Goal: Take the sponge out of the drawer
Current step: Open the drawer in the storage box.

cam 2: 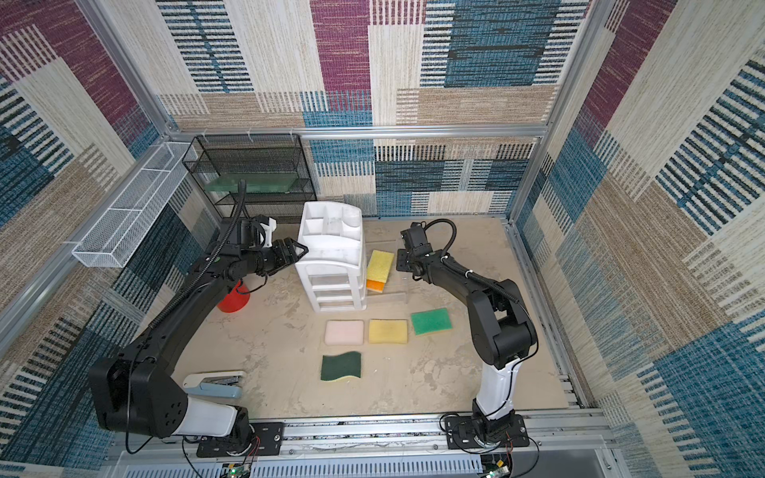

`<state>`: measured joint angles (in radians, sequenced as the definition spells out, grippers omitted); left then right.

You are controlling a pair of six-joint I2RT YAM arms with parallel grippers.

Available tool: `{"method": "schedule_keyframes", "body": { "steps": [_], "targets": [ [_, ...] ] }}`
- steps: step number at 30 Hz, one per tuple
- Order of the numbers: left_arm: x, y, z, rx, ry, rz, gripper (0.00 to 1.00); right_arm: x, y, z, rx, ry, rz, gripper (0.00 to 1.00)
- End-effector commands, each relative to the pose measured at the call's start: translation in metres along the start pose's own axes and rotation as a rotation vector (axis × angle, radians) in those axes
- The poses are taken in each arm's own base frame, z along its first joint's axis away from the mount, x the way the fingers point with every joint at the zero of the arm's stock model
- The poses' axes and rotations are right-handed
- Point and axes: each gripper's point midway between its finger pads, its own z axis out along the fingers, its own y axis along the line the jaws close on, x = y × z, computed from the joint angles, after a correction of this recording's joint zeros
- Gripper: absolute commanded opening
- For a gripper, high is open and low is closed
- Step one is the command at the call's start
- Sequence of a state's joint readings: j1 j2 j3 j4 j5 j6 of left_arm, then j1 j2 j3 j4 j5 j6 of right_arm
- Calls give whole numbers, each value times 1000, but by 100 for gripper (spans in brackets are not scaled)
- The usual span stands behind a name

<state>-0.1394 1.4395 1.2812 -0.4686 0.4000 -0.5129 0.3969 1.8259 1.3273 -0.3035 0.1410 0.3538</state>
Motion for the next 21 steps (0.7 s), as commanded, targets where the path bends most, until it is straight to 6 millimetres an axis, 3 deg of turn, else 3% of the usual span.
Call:
{"method": "schedule_keyframes", "body": {
  "steps": [1, 8, 13, 21],
  "targets": [
    [2, 2, -2, -15, 9, 11, 76, -13, 16, -15, -39, -53, -3, 59],
    [2, 1, -2, -6, 11, 10, 76, 9, 58, -8, -118, -11, -8, 60],
    [2, -1, -5, -1, 7, 11, 76, 23, 56, 6, -110, 4, 68, 57],
    [2, -4, -8, 8, 3, 10, 76, 31, 62, 22, -127, 36, 86, 54]
  ]
}}
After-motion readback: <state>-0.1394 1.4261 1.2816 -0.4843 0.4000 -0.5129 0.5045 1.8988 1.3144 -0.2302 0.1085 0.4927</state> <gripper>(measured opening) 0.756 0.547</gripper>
